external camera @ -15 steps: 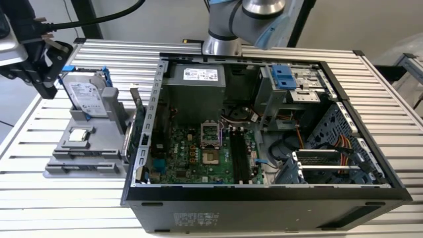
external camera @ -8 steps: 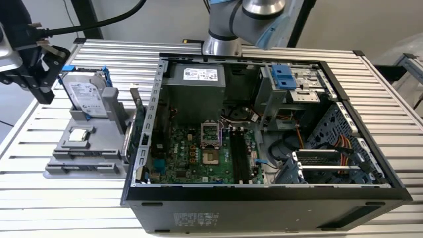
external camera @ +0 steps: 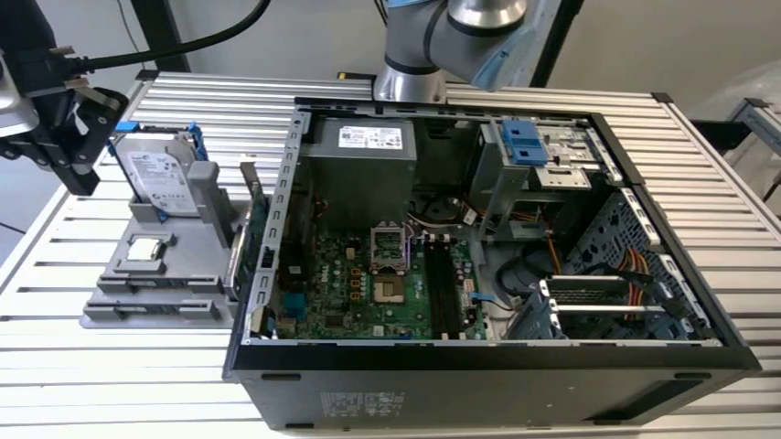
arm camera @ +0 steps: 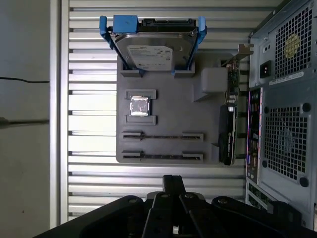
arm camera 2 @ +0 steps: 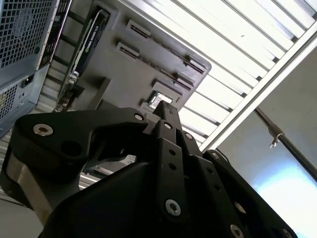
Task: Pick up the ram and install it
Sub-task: 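Reach for the ram, then pick up the ram and move it above insertion slot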
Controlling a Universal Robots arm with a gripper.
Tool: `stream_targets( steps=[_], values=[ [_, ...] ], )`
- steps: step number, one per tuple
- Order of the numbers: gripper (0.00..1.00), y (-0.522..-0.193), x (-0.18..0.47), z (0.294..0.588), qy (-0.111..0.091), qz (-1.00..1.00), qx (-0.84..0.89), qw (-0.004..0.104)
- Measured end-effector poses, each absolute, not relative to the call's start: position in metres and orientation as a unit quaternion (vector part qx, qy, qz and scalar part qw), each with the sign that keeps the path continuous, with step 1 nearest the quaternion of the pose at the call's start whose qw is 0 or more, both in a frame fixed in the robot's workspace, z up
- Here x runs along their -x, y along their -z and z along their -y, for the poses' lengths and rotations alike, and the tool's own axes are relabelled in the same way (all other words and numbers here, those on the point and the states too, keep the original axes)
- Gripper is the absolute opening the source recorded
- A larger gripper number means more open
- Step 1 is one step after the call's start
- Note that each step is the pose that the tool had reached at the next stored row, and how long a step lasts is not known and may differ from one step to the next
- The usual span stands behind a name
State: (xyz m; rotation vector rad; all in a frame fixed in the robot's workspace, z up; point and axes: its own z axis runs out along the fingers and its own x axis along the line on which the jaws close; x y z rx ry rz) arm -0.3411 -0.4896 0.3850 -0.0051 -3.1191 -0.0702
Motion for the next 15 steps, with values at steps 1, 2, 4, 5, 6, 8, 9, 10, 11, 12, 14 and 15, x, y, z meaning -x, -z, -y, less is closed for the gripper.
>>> stream_targets(
  steps=[1,2,4,5,6,8,9,10,11,12,14,15],
  values=[
    [0.00,-0.3850,0.3411,0.4896,0.022,1.000,0.002,0.011],
    [0.00,-0.3849,0.3411,0.4896,0.022,1.000,0.001,0.011],
    [0.00,-0.3850,0.3411,0.4896,0.022,1.000,0.001,0.011],
    [0.00,-0.3850,0.3411,0.4896,0.022,1.000,0.000,0.011],
    [0.00,-0.3849,0.3411,0.4896,0.022,1.000,-0.001,0.011],
    [0.00,-0.3850,0.3411,0.4896,0.022,1.000,-0.004,0.011],
    [0.00,-0.3850,0.3411,0.4896,0.022,1.000,-0.005,0.011],
    [0.00,-0.3850,0.3411,0.4896,0.022,1.000,-0.006,0.011],
    [0.00,-0.3850,0.3411,0.4896,0.022,1.000,-0.007,0.011],
    [0.00,-0.3849,0.3411,0.4896,0.022,1.000,-0.009,0.011],
    [0.00,-0.3849,0.3411,0.4896,0.022,1.000,-0.011,0.011],
    [0.00,-0.3849,0.3411,0.4896,0.022,1.000,-0.013,0.011]
  ],
)
